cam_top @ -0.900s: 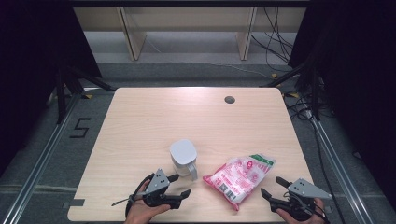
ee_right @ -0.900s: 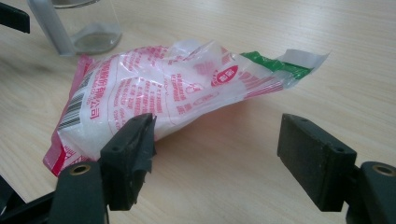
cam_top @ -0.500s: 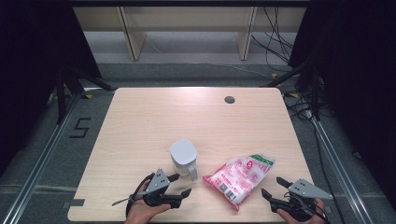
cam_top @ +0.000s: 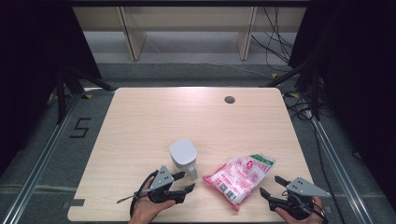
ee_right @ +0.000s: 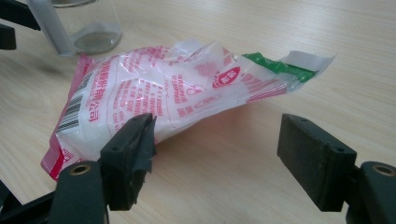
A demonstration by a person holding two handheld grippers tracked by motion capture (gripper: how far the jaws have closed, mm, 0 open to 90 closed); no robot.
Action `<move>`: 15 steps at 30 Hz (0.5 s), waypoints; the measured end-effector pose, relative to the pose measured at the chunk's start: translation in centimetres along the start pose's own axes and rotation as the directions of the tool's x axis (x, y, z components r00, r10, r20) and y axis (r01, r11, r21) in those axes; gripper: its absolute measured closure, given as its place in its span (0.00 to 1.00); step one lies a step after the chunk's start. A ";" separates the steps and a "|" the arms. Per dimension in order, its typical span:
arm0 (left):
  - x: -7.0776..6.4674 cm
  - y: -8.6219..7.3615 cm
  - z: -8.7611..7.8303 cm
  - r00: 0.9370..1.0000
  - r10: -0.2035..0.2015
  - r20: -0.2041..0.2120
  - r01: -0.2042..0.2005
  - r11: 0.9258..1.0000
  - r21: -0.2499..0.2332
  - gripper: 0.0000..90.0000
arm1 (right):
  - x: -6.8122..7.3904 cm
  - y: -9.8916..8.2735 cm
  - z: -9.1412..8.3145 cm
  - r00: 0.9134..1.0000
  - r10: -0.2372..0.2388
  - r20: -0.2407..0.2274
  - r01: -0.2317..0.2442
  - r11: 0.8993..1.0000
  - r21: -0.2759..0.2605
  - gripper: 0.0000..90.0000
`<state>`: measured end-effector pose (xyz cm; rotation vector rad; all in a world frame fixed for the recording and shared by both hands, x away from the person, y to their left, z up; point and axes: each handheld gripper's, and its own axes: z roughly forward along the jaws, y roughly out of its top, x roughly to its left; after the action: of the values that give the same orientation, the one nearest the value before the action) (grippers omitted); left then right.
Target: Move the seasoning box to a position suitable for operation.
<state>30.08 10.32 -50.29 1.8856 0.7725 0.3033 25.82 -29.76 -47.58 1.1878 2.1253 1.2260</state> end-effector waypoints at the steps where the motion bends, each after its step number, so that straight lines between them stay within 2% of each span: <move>1: -0.1 0.1 0.5 1.000 0.009 -0.006 -0.009 1.000 -0.003 0.49 | 0.0 0.0 0.0 1.000 0.000 0.001 0.000 1.000 0.001 0.31; 4: -0.3 0.3 0.8 1.000 0.015 0.004 -0.015 1.000 0.000 0.51 | 0.0 0.0 -0.1 1.000 -0.005 0.008 0.005 1.000 -0.003 0.31; 5: 0.0 0.5 1.2 0.997 0.080 0.011 -0.080 0.997 -0.017 0.51 | 0.1 -0.1 -0.1 1.000 0.023 0.005 -0.023 1.000 0.003 0.31; 6: 0.6 0.9 1.4 0.984 0.180 0.001 -0.180 0.984 0.004 0.55 | 0.1 -0.1 -0.1 1.000 0.022 0.005 -0.022 1.000 0.003 0.31; 7: 0.6 0.9 1.4 0.984 0.180 0.001 -0.180 0.984 0.004 0.58 | 0.1 -0.1 -0.1 1.000 0.022 0.005 -0.022 1.000 0.003 0.31; 9: 0.4 0.8 2.0 0.989 0.148 0.002 -0.148 0.989 0.003 0.62 | 0.1 0.0 -0.1 1.000 0.015 0.003 -0.015 1.000 0.005 0.31; 10: 0.9 0.9 2.1 0.978 0.207 -0.018 -0.206 0.978 0.004 0.66 | 0.1 0.0 -0.1 1.000 0.010 0.003 -0.010 1.000 0.004 0.31; 11: 0.9 0.9 2.1 0.978 0.207 -0.018 -0.206 0.978 0.004 0.71 | 0.1 0.0 -0.1 1.000 0.010 0.003 -0.010 1.000 0.004 0.31; 12: 1.5 1.0 2.0 0.965 0.257 -0.052 -0.257 0.966 0.004 0.75 | 0.2 0.0 -0.1 1.000 0.023 0.002 -0.023 1.000 0.006 0.31; 13: 1.4 0.9 2.0 0.968 0.244 -0.052 -0.244 0.970 0.001 0.78 | 0.2 -0.1 -0.1 1.000 0.020 0.003 -0.020 1.000 0.005 0.31; 14: 1.4 0.9 2.0 0.968 0.244 -0.052 -0.244 0.970 0.001 0.83 | 0.2 -0.1 -0.1 1.000 0.020 0.003 -0.020 1.000 0.005 0.31; 15: 1.8 0.9 1.8 0.965 0.259 -0.028 -0.259 0.966 0.022 0.85 | 0.1 -0.1 -0.1 1.000 0.017 0.002 -0.017 1.000 0.007 0.31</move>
<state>32.73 9.88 -50.50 2.0057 0.5490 0.4905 25.70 -29.74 -47.59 1.2116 2.1237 1.2258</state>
